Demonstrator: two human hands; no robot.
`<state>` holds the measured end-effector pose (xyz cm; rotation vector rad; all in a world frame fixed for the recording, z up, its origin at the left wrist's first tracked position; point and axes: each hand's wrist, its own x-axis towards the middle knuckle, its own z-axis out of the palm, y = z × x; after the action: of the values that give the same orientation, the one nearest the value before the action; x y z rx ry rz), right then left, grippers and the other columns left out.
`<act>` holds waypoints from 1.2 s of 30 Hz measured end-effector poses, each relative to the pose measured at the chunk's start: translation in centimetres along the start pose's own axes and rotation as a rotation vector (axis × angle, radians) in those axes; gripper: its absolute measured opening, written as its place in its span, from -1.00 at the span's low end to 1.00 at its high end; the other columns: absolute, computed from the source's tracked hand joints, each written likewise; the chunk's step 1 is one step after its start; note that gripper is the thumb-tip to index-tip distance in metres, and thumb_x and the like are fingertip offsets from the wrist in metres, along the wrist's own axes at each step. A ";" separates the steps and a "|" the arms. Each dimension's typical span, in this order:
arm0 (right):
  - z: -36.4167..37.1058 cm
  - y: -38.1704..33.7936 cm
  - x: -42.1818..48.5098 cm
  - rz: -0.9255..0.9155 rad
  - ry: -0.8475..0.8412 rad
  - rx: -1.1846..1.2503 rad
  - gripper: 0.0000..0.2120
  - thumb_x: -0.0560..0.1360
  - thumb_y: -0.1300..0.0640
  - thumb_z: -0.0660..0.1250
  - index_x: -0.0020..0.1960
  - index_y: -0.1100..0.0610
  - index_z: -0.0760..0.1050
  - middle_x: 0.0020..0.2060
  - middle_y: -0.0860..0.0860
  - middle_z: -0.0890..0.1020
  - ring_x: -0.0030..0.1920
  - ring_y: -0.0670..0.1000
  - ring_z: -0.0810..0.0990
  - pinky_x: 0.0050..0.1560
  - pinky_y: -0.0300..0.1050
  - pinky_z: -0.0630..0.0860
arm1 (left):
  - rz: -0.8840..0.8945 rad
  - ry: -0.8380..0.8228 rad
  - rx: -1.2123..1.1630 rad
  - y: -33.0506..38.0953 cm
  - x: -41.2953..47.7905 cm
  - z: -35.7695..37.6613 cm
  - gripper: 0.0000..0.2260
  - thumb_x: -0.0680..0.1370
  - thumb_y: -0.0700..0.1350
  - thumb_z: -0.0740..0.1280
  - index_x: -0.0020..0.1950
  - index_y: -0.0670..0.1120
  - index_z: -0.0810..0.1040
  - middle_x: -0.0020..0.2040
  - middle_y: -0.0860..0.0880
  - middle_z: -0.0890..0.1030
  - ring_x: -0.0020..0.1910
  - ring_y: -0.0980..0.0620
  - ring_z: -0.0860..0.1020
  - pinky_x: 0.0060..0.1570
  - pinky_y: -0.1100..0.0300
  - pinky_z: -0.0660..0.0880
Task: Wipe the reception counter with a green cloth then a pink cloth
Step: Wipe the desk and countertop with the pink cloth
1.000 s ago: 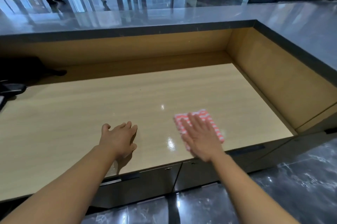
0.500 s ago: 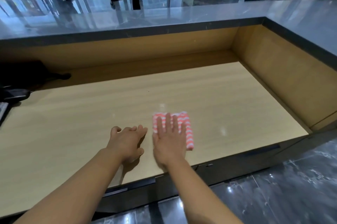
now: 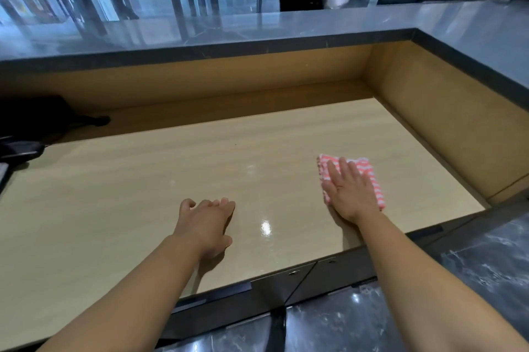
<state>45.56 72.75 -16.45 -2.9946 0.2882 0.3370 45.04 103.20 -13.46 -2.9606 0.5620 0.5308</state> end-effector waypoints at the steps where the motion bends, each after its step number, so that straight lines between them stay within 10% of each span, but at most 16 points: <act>1: 0.0 0.0 0.1 0.049 0.003 0.026 -0.45 0.67 -0.09 -0.12 0.58 -0.04 -0.22 0.57 0.02 -0.22 0.56 0.06 -0.23 0.52 0.11 -0.19 | 0.007 0.010 0.002 -0.1 0.1 0.1 -0.48 0.52 0.07 0.26 0.45 0.08 0.20 0.41 0.06 0.36 0.37 0.02 0.31 0.34 -0.03 0.05; 6: 1.0 -4.9 0.1 0.181 0.016 0.101 -0.45 0.67 -0.09 -0.17 0.58 -0.01 -0.27 0.56 0.05 -0.27 0.55 0.09 -0.29 0.51 0.13 -0.29 | 0.027 0.008 -0.013 -0.5 0.2 0.2 -0.46 0.52 0.08 0.27 0.46 0.07 0.19 0.47 0.04 0.29 0.42 0.02 0.25 0.39 -0.05 -0.01; 15: 2.6 -18.1 -1.3 -0.342 -0.027 -0.035 -0.47 0.68 -0.06 -0.19 0.57 -0.01 -0.32 0.54 0.02 -0.34 0.53 0.06 -0.38 0.42 0.04 -0.43 | 0.023 0.113 -0.240 -2.3 -0.3 0.1 -0.61 0.54 0.02 0.27 0.37 0.15 0.38 0.21 0.13 0.55 0.30 0.10 0.41 0.35 0.00 -0.08; 20: 1.6 -14.3 1.1 -0.499 -0.042 -0.037 -0.47 0.67 -0.12 -0.16 0.58 -0.09 -0.24 0.56 -0.05 -0.27 0.54 -0.01 -0.32 0.48 0.03 -0.36 | -0.045 0.159 -0.156 -3.6 0.6 -0.8 -0.53 0.54 0.12 0.29 0.44 0.11 0.36 0.51 0.13 0.26 0.52 0.15 0.11 0.40 -0.04 -0.13; 29: -1.6 -1.1 7.4 -0.088 -0.012 -0.001 -0.42 0.66 -0.11 -0.06 0.58 -0.06 -0.23 0.57 0.00 -0.23 0.56 0.04 -0.25 0.52 0.08 -0.21 | -0.106 0.089 -0.183 -3.3 4.4 -3.2 -0.35 0.44 0.20 0.35 0.47 0.04 0.25 0.51 0.05 0.23 0.52 0.11 0.10 0.42 -0.01 -0.06; 36: 0.0 -9.1 8.1 0.093 0.090 0.089 -0.45 0.66 -0.09 -0.18 0.58 0.00 -0.27 0.57 0.05 -0.23 0.55 0.10 -0.28 0.48 0.13 -0.33 | -0.170 0.035 -0.260 -4.7 6.5 -3.9 -0.15 0.44 0.23 0.37 0.58 0.03 -0.01 0.59 0.06 0.02 0.55 0.12 0.01 0.45 -0.01 -0.12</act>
<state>55.12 80.17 -17.49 -2.9188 0.4399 0.1930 53.65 104.81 -12.01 -3.2277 0.2553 0.5765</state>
